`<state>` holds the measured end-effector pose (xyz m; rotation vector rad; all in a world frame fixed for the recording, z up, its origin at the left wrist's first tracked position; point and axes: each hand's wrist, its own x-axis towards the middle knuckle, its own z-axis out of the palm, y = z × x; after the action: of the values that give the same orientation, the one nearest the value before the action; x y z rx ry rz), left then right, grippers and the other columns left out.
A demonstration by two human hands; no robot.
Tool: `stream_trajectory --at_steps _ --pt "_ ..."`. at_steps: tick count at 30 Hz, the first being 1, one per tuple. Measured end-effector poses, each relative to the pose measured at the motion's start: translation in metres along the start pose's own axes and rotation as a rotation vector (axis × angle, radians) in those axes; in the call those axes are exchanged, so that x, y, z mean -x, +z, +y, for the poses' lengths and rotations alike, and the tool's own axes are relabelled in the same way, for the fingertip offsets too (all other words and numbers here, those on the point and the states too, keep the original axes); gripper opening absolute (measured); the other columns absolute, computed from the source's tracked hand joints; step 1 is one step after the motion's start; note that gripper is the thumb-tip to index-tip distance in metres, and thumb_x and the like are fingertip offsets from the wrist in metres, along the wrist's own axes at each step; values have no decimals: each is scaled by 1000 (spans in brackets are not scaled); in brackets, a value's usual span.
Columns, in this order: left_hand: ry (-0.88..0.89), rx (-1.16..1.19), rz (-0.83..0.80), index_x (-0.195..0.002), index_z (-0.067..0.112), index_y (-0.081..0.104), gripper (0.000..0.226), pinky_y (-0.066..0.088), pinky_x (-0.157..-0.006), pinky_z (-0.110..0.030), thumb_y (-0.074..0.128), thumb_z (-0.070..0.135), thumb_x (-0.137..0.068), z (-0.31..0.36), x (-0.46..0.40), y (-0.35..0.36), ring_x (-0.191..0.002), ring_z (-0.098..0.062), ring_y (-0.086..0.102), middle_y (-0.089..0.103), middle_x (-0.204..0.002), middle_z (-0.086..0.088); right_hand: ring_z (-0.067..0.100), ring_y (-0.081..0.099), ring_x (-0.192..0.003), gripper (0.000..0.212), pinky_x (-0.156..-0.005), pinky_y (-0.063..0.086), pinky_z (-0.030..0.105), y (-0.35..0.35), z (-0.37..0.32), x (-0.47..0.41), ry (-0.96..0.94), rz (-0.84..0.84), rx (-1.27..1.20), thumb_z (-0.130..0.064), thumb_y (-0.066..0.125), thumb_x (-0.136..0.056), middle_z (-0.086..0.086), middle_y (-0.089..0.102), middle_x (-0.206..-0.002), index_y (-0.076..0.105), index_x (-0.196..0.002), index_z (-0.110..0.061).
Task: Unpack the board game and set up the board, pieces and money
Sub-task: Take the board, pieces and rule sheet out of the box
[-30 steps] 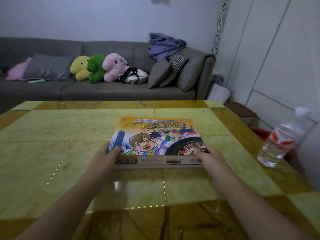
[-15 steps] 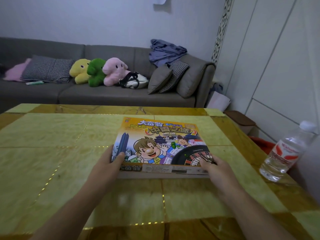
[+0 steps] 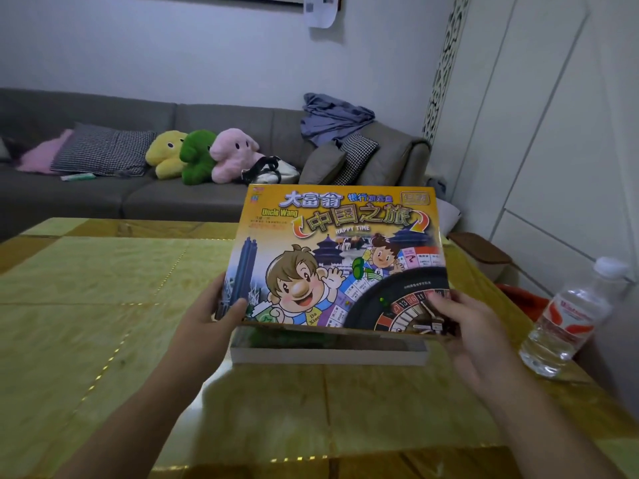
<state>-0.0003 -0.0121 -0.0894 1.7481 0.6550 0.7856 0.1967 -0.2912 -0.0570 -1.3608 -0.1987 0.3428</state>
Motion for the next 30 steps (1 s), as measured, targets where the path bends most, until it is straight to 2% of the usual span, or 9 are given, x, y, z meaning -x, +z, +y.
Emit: stream_trajectory --at_steps 4,7,11,14,17,20,23,26,30 --pt "-14 14 37 -144 48 51 54 48 -95 -33 64 17 -102 8 1 -9 -110 3 65 70 -117 24 34 77 -99 34 -76 60 41 5 -17 14 -30 -103 -159 -2 66 -89 23 75 -116 65 -122 1" --pt "-62 60 29 -152 45 43 56 44 -99 -41 62 25 -103 16 3 -10 -124 -9 58 61 -138 14 31 75 -105 37 -82 59 43 15 -29 29 -204 -128 -94 8 68 -83 15 76 -113 66 -117 -6" --pt "-149 308 -80 -145 31 55 42 52 -85 -38 54 39 -103 39 9 -8 -110 -20 71 63 -142 4 14 71 -87 31 -78 57 30 27 -34 45 -524 -82 331 8 76 -86 -1 74 -92 64 -100 -17" --pt "-260 739 -259 -142 17 58 72 51 -98 -56 39 69 -96 52 13 -13 -116 -38 70 70 -134 -14 13 54 -78 31 -65 45 28 27 -21 42 -812 -32 752 -2 82 -85 -9 55 -78 59 -83 -23" --pt "-324 737 -380 -142 18 58 88 60 -87 -60 47 83 -84 61 18 -15 -117 -46 68 69 -132 -18 18 51 -88 46 -80 41 31 24 -9 36 -1000 11 1063 10 84 -71 -11 52 -81 54 -77 -24" --pt "-360 601 -284 -140 14 56 69 64 -64 -53 84 37 -81 57 26 -1 -96 -46 75 73 -122 -20 19 51 -91 49 -91 39 34 25 -8 40 -1048 -6 1169 17 79 -61 -12 53 -80 54 -78 -22" --pt "-311 615 -207 -121 16 65 32 64 -59 -48 65 -1 -93 57 32 16 -82 -47 74 78 -109 -13 18 48 -107 38 -100 37 38 24 -11 49 -1006 -81 1305 1 76 -69 -15 56 -93 58 -88 -26" --pt "-240 600 -225 -119 21 67 29 65 -62 -44 58 1 -99 65 35 34 -87 -43 76 79 -109 -7 13 44 -117 28 -104 29 32 27 -9 58 -1010 -212 1372 -32 70 -84 -23 58 -110 61 -110 -36" --pt "-212 562 -336 -133 32 62 38 65 -79 -46 62 18 -97 69 36 69 -106 -26 76 78 -118 4 16 51 -96 31 -79 39 31 20 -5 51 -1068 -187 1390 -9 72 -69 -17 62 -92 68 -93 -28"
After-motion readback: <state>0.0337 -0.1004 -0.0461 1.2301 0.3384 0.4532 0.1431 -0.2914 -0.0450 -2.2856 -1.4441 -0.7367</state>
